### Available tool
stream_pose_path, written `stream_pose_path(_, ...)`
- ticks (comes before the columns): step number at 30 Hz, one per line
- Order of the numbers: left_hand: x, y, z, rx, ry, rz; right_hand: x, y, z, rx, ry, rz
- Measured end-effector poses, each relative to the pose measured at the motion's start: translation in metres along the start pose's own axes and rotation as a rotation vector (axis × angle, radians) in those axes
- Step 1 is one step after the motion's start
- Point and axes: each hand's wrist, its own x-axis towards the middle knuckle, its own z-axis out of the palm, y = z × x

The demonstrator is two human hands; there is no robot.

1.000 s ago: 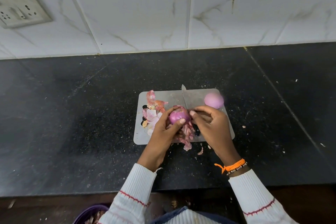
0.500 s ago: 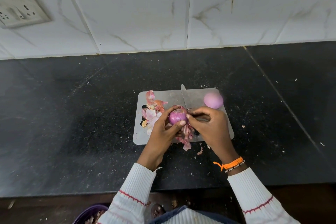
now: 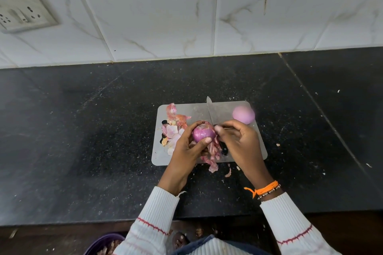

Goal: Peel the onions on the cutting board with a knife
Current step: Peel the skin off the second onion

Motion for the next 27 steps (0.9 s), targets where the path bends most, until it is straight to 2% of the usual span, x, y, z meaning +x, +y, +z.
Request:
stream_pose_path(5,0.0,-0.002,0.002,0.015,-0.005,-0.008,0.001,-0.001,0.002,-0.155,0.047,-0.116)
stream_pose_path(11,0.003,0.0,0.001,0.013,-0.028,-0.021,0.006,0.002,-0.002,-0.155,0.092,-0.082)
stream_pose_path(15,0.004,-0.001,0.001,0.017,-0.022,0.003,0.005,0.001,0.002,-0.122,0.025,-0.095)
stream_pose_path(21,0.005,-0.002,0.002,0.056,-0.043,0.0,0.008,0.007,0.006,-0.256,0.032,-0.109)
stream_pose_path(27,0.006,-0.001,-0.002,-0.113,-0.14,-0.062,0.01,0.022,0.0,-0.368,0.076,-0.077)
